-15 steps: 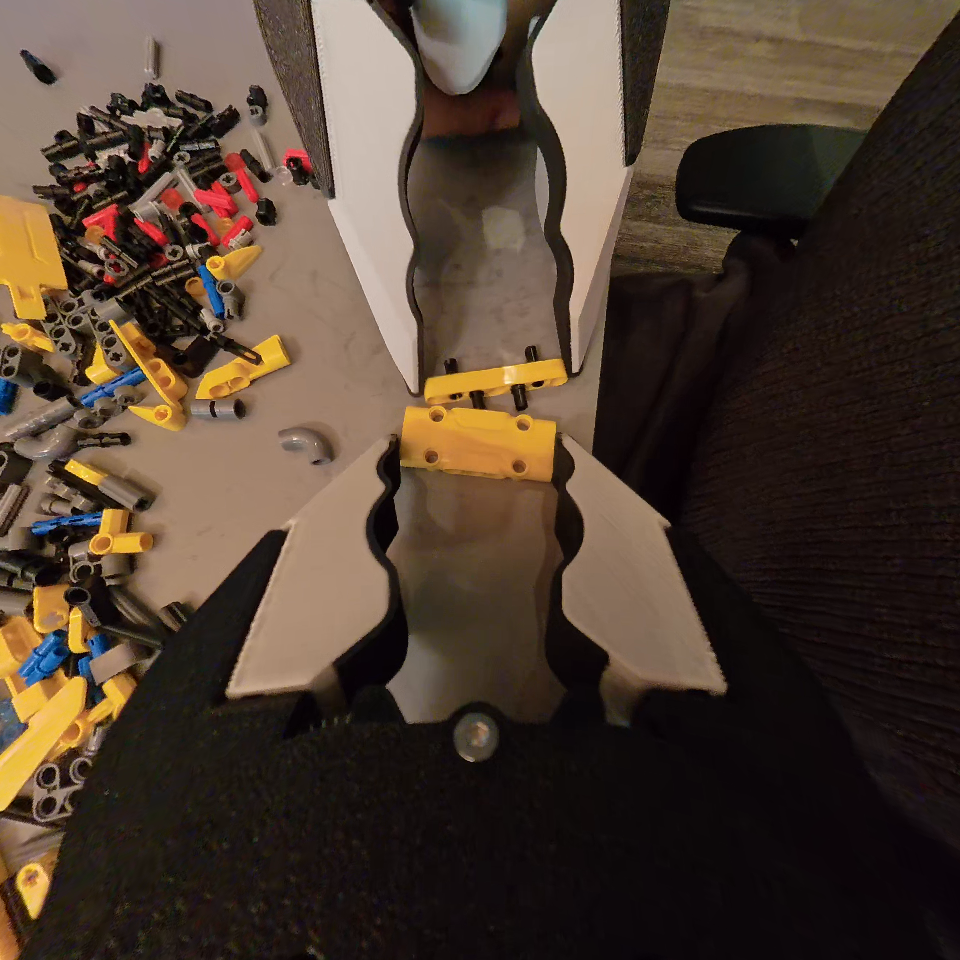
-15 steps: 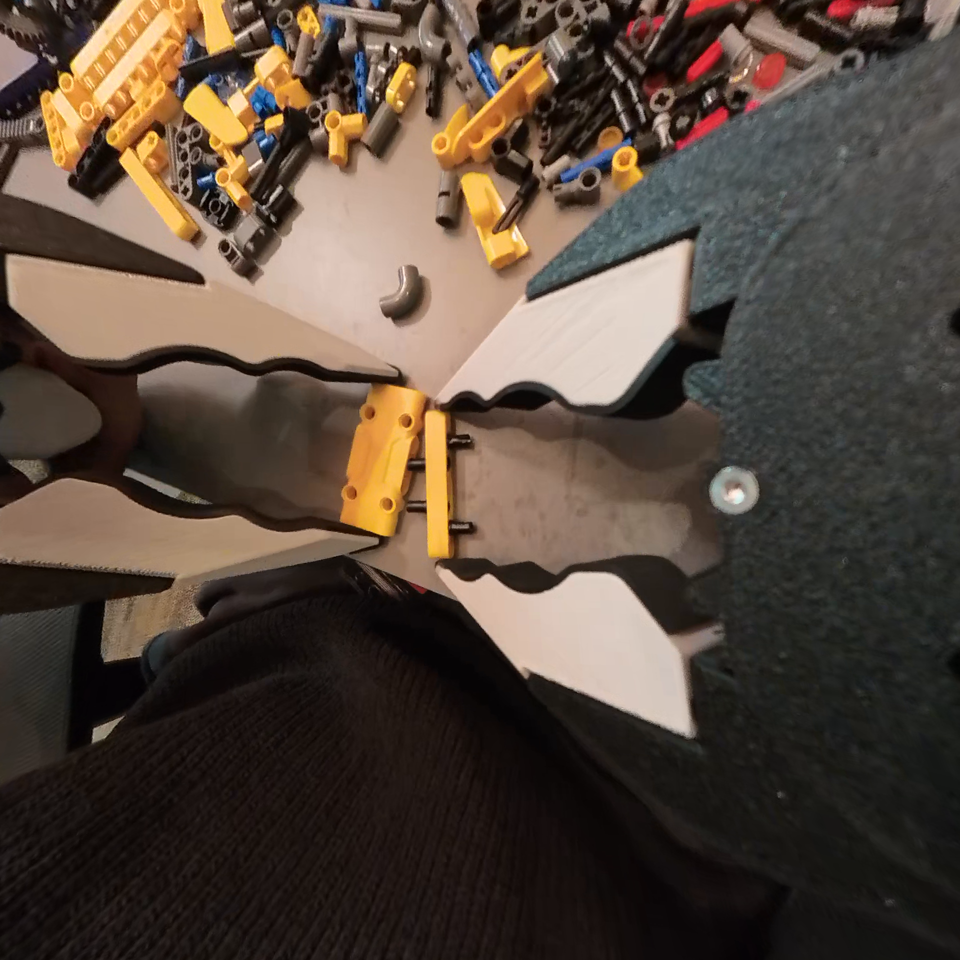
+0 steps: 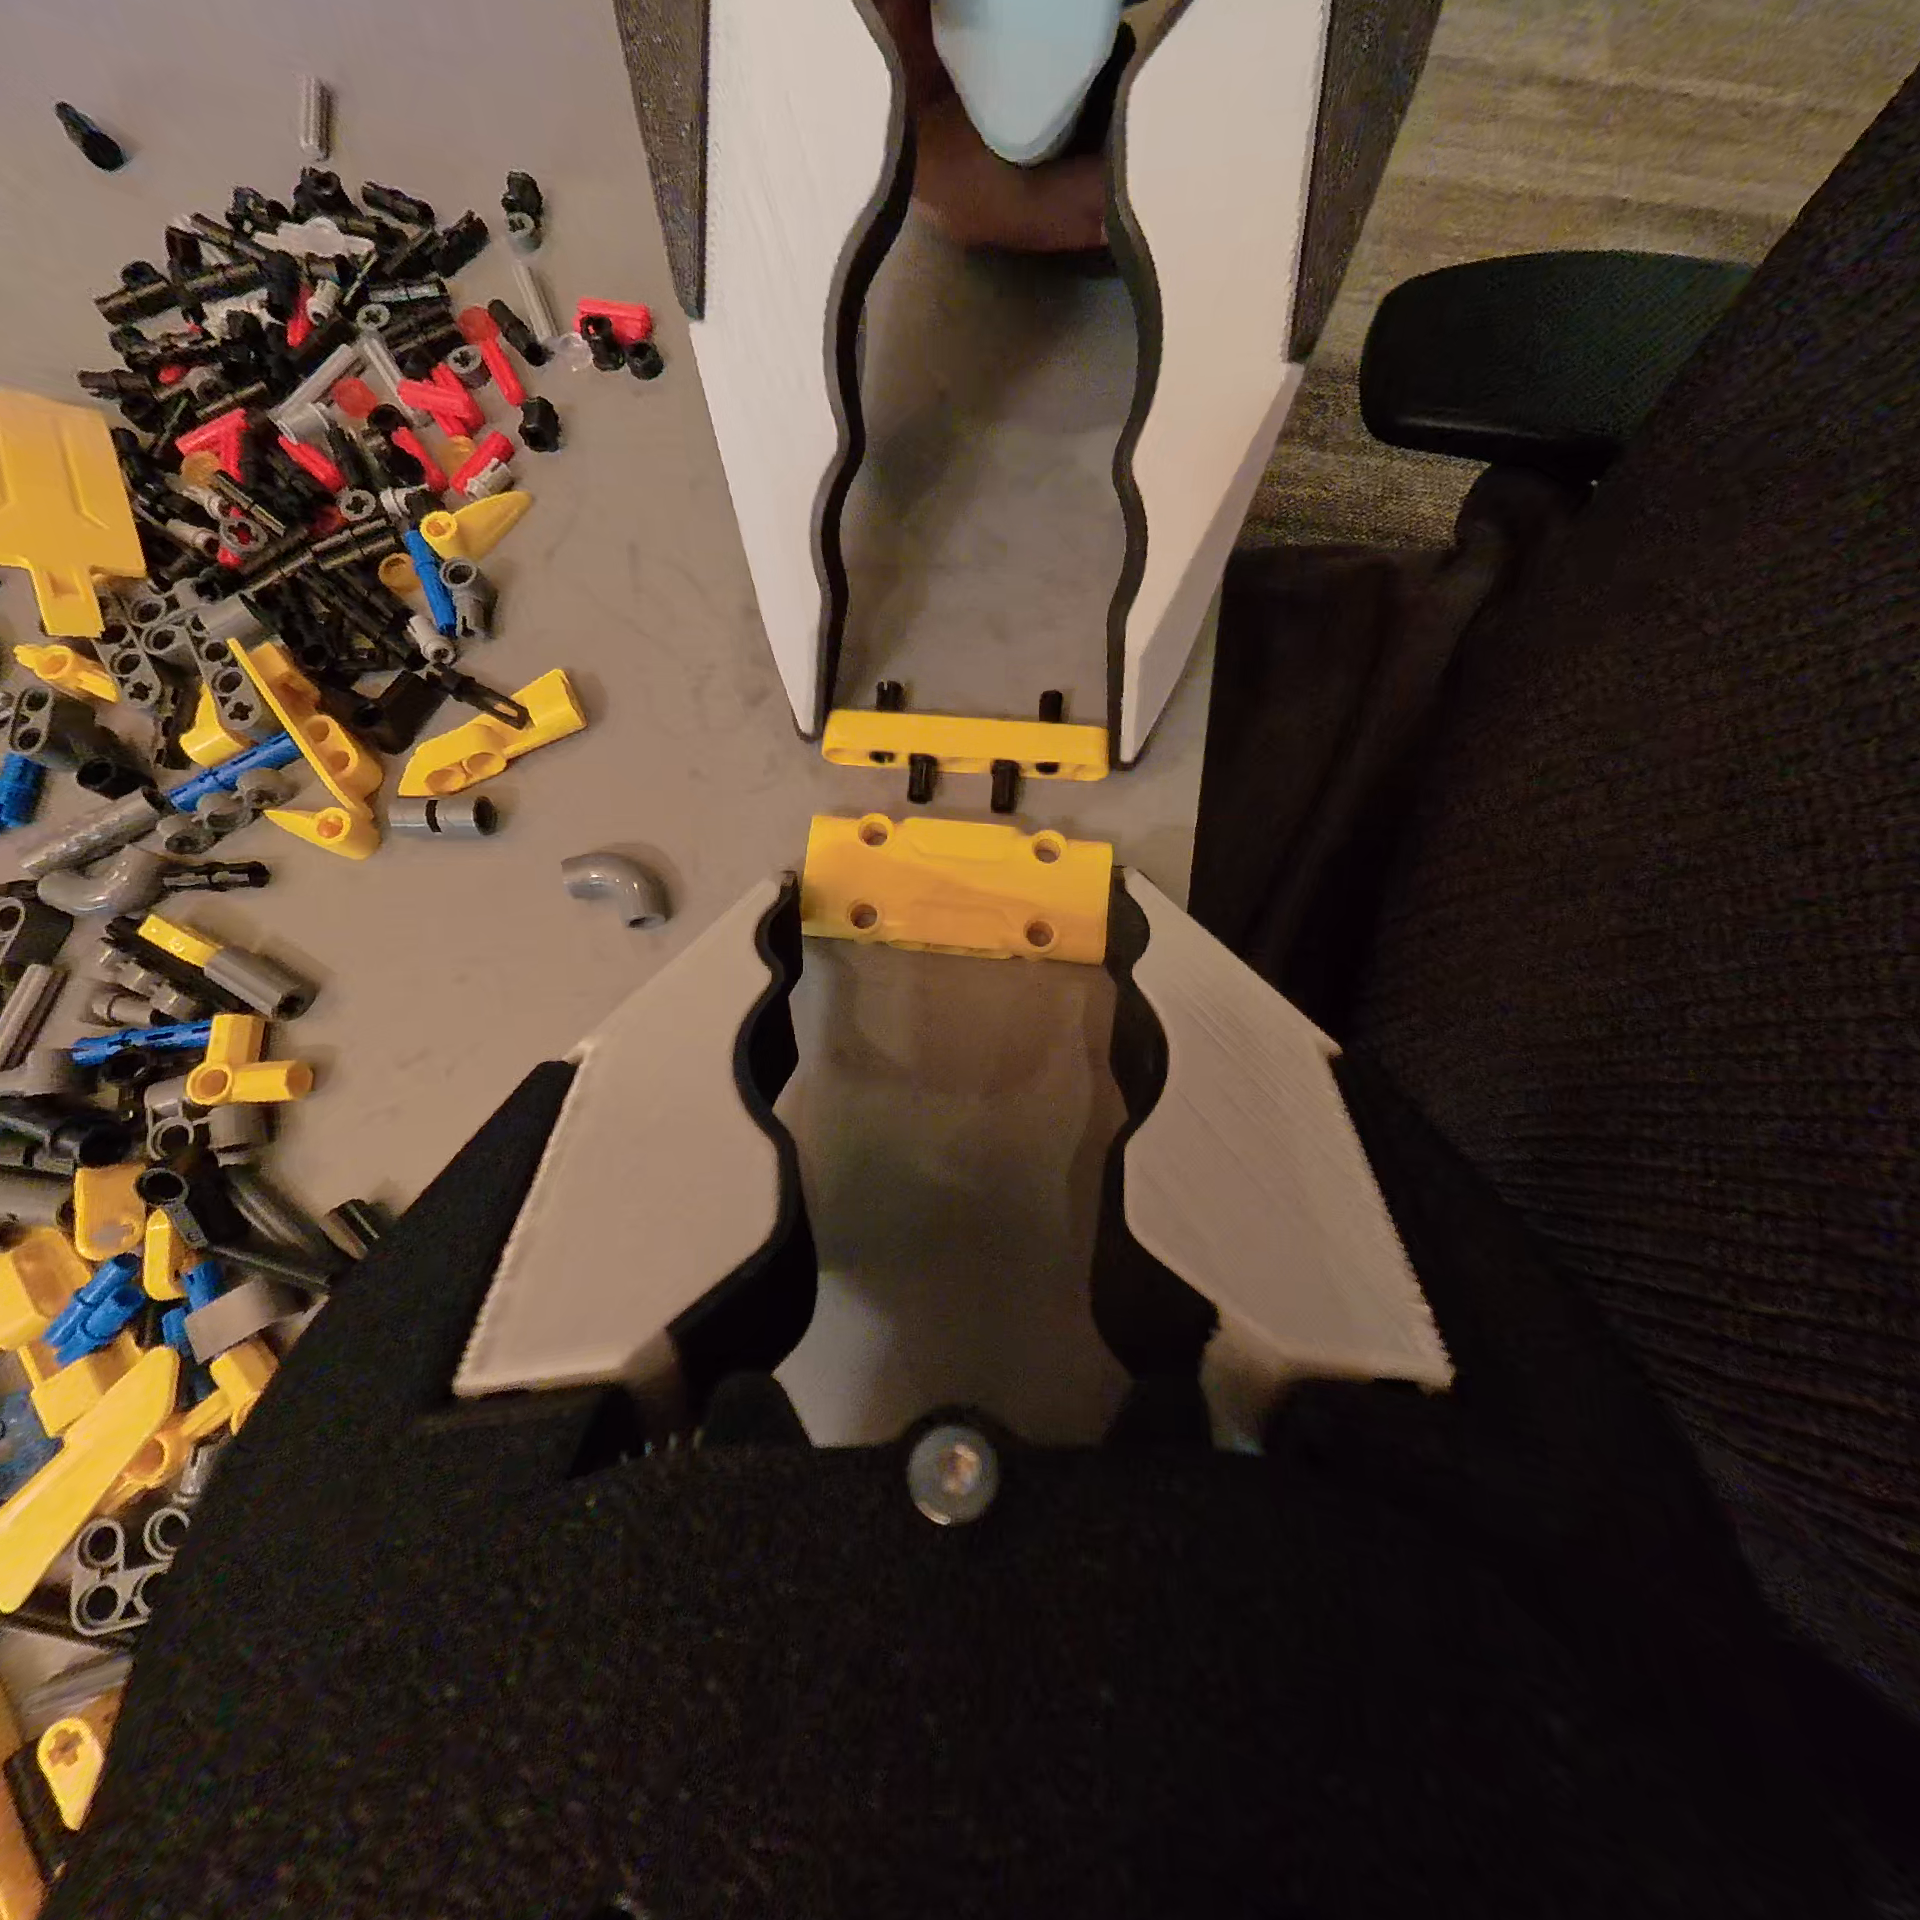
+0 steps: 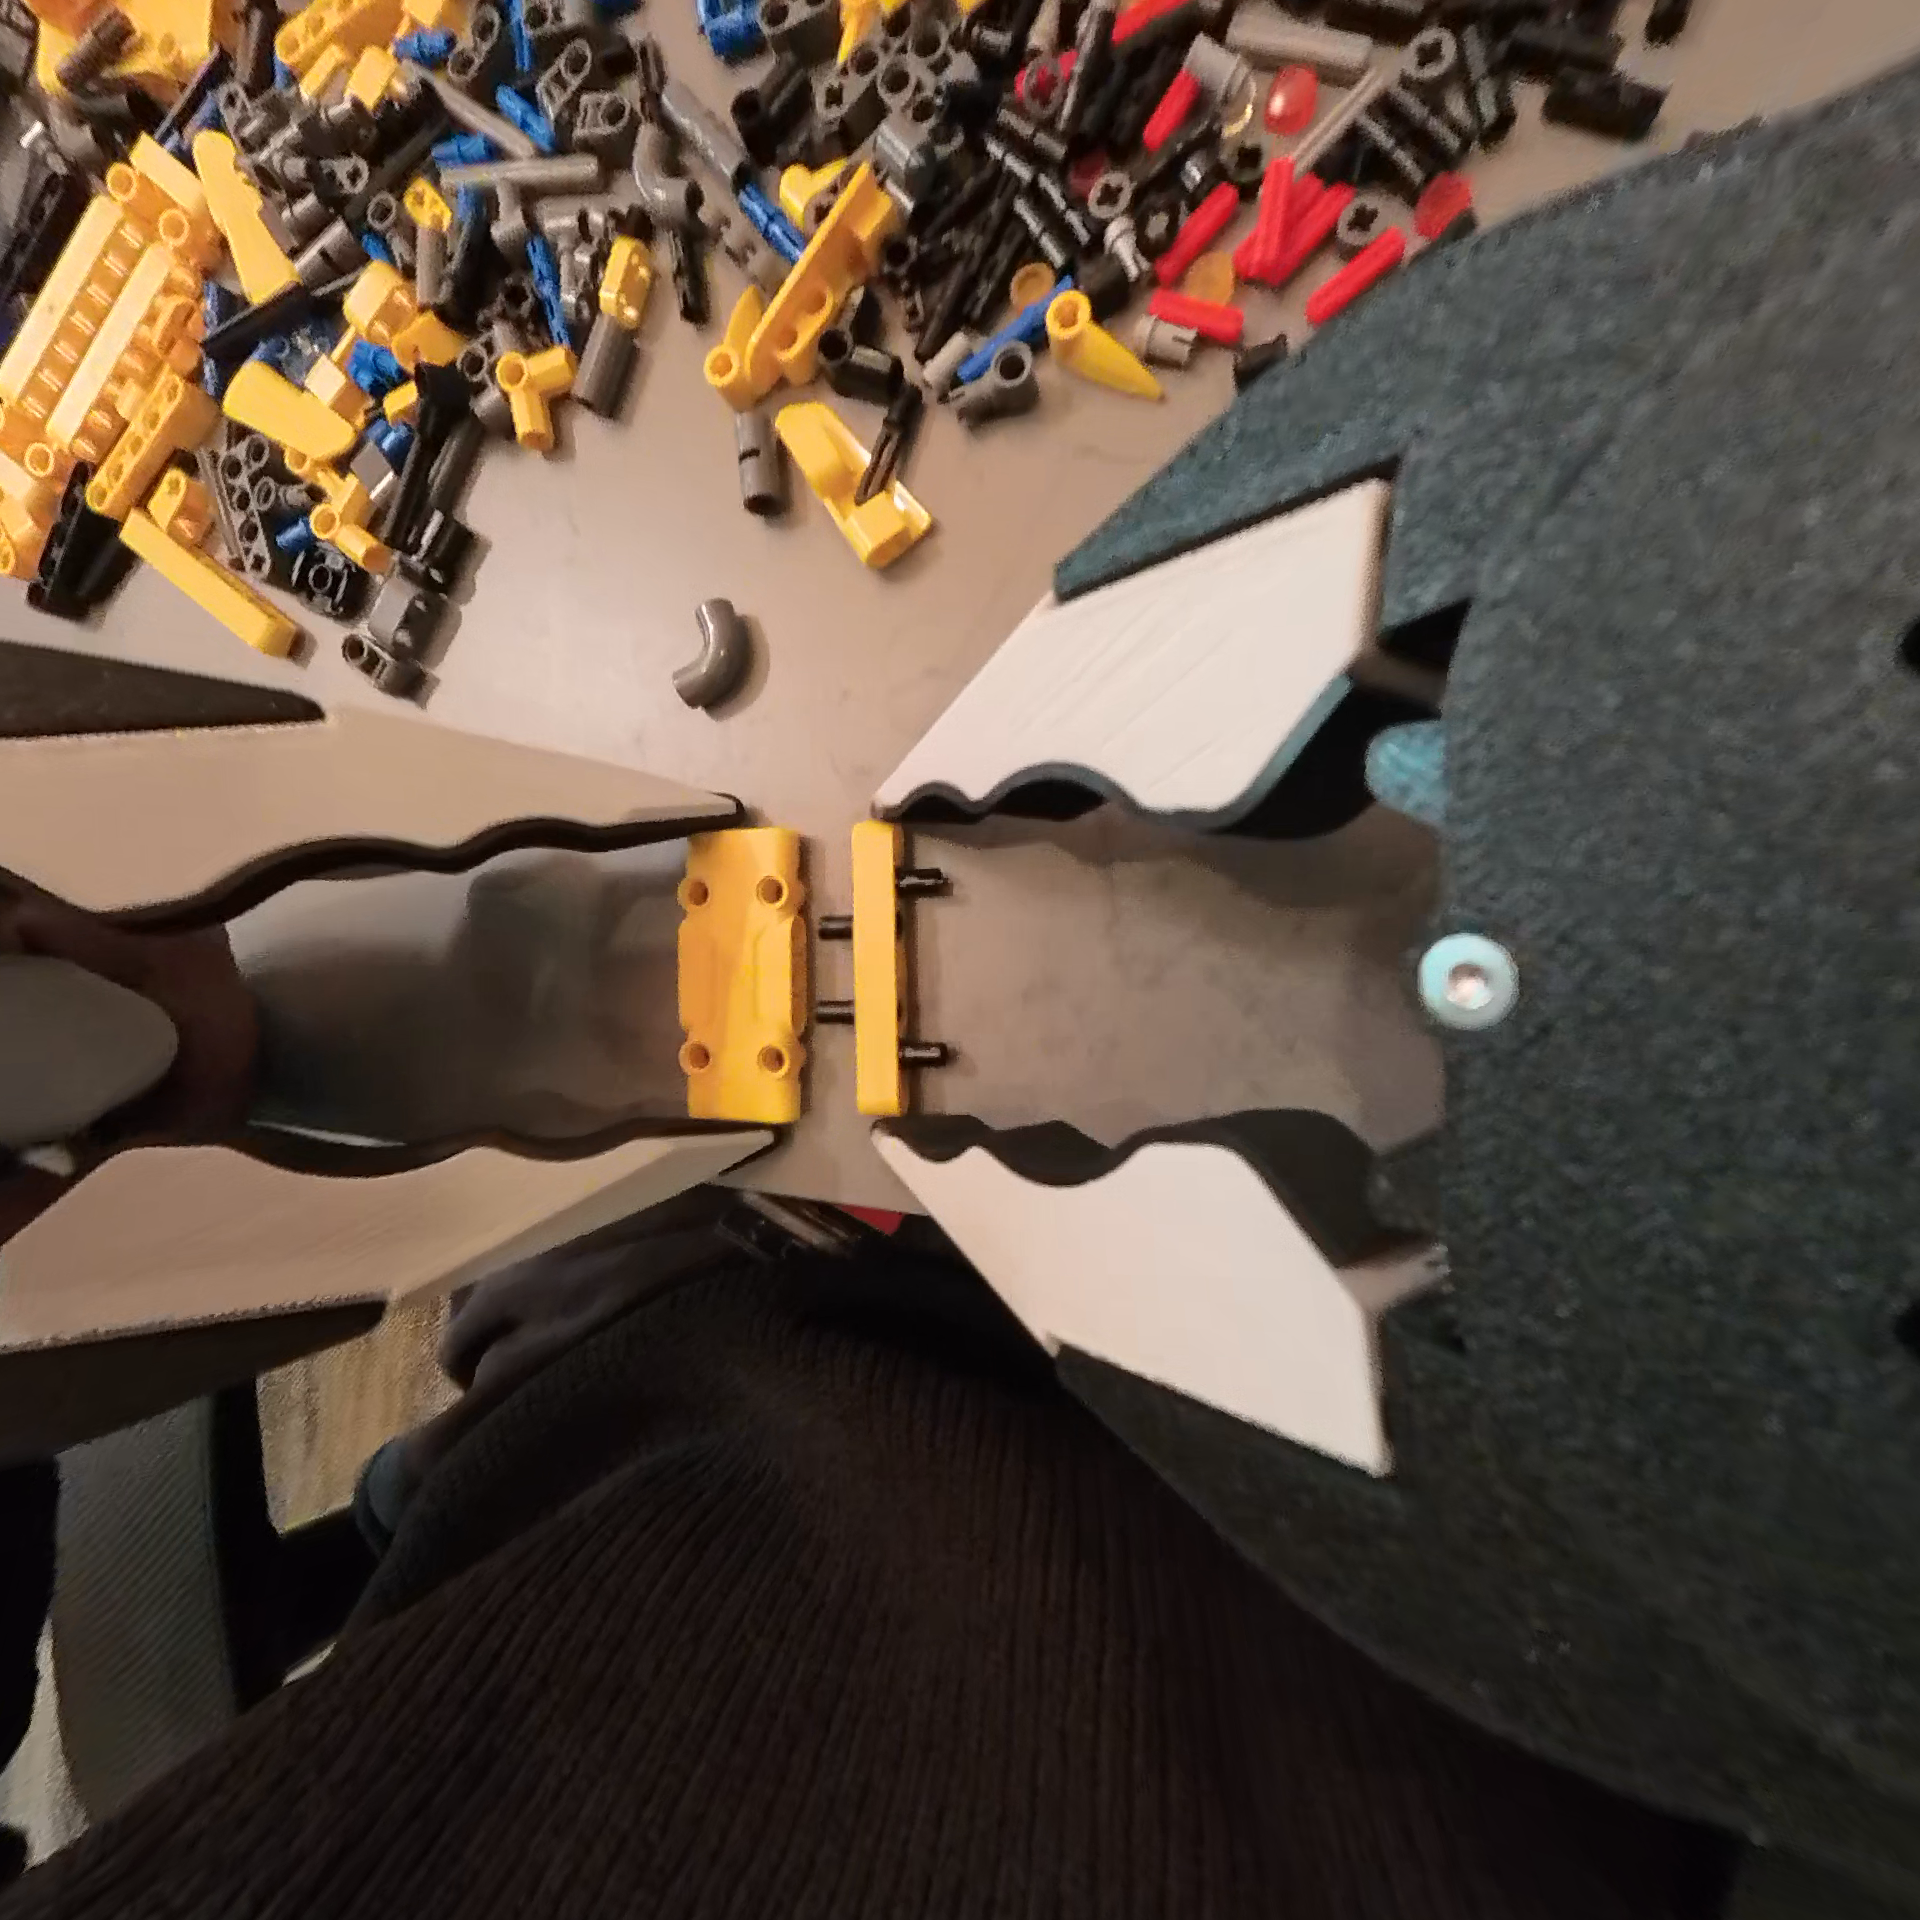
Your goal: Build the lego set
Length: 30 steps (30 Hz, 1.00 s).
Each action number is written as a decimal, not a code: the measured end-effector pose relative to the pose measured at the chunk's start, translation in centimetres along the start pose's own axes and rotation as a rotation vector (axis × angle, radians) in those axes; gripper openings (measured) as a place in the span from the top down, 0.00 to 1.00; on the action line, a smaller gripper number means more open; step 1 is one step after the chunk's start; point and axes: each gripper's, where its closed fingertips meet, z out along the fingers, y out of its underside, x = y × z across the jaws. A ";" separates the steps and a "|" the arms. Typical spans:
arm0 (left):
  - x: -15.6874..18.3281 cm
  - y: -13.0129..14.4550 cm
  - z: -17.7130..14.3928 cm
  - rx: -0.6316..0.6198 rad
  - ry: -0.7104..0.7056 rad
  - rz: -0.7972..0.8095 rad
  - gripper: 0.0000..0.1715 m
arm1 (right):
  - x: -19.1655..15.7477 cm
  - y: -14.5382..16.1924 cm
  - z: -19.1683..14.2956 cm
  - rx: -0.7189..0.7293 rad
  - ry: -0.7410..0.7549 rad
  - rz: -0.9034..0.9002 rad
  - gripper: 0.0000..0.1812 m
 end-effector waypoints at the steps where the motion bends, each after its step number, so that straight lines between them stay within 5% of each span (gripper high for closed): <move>1: 0.0 0.0 0.0 0.000 0.001 -0.001 0.66 | 0.0 0.0 0.0 0.006 -0.006 0.005 0.69; 30: -0.1 0.0 0.0 0.002 0.006 -0.014 0.67 | -0.1 -0.4 0.6 -0.142 -0.045 -0.120 0.70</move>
